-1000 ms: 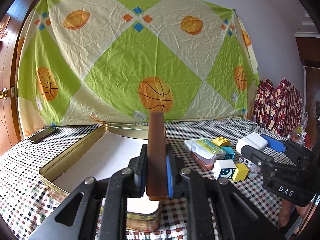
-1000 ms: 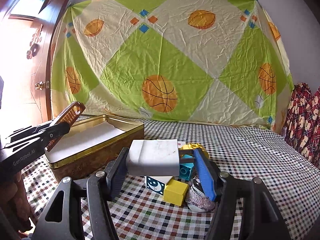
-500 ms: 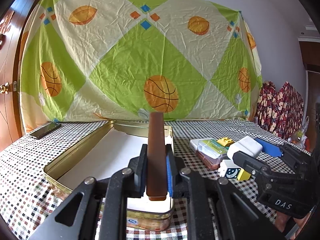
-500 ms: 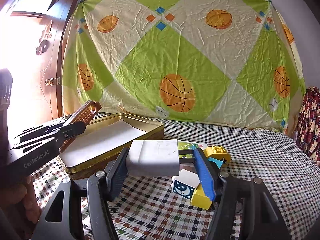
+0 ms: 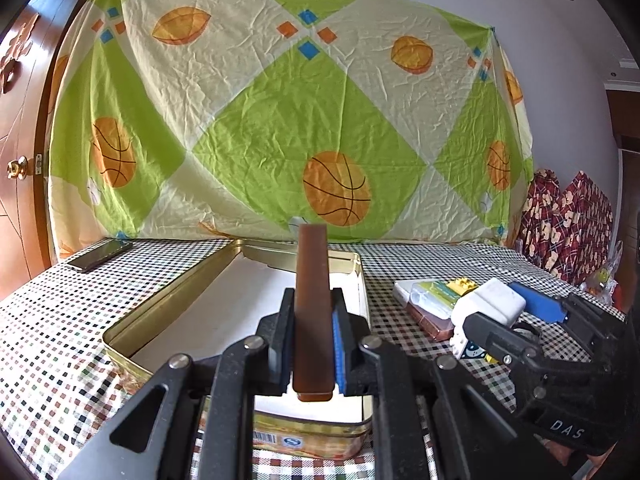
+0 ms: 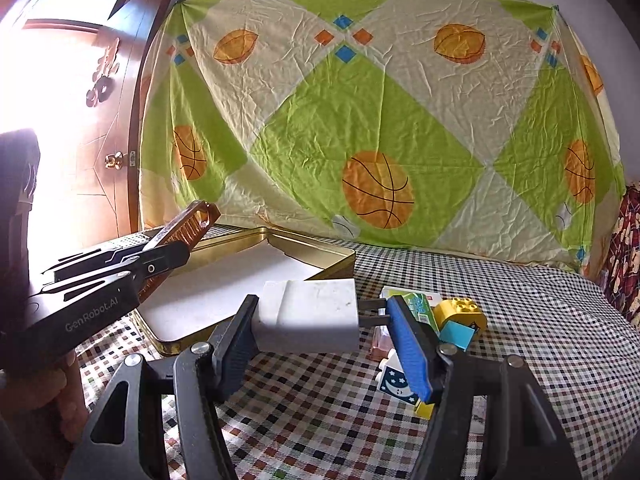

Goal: Organize rigid objects
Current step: 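Carry the comb and the white block toward the gold tin with both tools, then lower the comb and white block into the tin and open both tools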

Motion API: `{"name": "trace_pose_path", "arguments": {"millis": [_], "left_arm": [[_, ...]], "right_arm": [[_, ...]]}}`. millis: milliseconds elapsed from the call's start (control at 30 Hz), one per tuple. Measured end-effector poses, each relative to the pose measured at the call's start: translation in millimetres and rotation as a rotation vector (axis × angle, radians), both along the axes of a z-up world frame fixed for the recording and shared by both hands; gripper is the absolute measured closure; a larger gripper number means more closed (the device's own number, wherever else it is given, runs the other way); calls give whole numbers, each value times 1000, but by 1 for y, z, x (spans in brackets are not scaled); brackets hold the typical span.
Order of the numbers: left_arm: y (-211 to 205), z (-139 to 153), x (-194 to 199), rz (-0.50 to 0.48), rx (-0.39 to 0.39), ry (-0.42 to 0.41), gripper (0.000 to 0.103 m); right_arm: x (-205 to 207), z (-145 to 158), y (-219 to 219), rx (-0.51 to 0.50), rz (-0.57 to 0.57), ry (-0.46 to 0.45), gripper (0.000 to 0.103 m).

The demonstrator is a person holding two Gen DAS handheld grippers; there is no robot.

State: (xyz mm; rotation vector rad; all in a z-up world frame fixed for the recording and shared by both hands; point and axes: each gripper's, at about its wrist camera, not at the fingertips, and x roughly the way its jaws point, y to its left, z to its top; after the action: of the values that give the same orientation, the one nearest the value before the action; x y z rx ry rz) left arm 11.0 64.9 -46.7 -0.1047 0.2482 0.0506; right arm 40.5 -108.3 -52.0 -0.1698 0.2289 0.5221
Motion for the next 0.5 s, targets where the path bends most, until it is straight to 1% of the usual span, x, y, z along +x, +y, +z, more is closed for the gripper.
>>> {"name": "trace_pose_path", "arguments": {"millis": [500], "left_arm": [[25, -1, -4, 38, -23, -1, 89]], "right_arm": [[-2, 0, 25, -14, 56, 21, 37]]}}
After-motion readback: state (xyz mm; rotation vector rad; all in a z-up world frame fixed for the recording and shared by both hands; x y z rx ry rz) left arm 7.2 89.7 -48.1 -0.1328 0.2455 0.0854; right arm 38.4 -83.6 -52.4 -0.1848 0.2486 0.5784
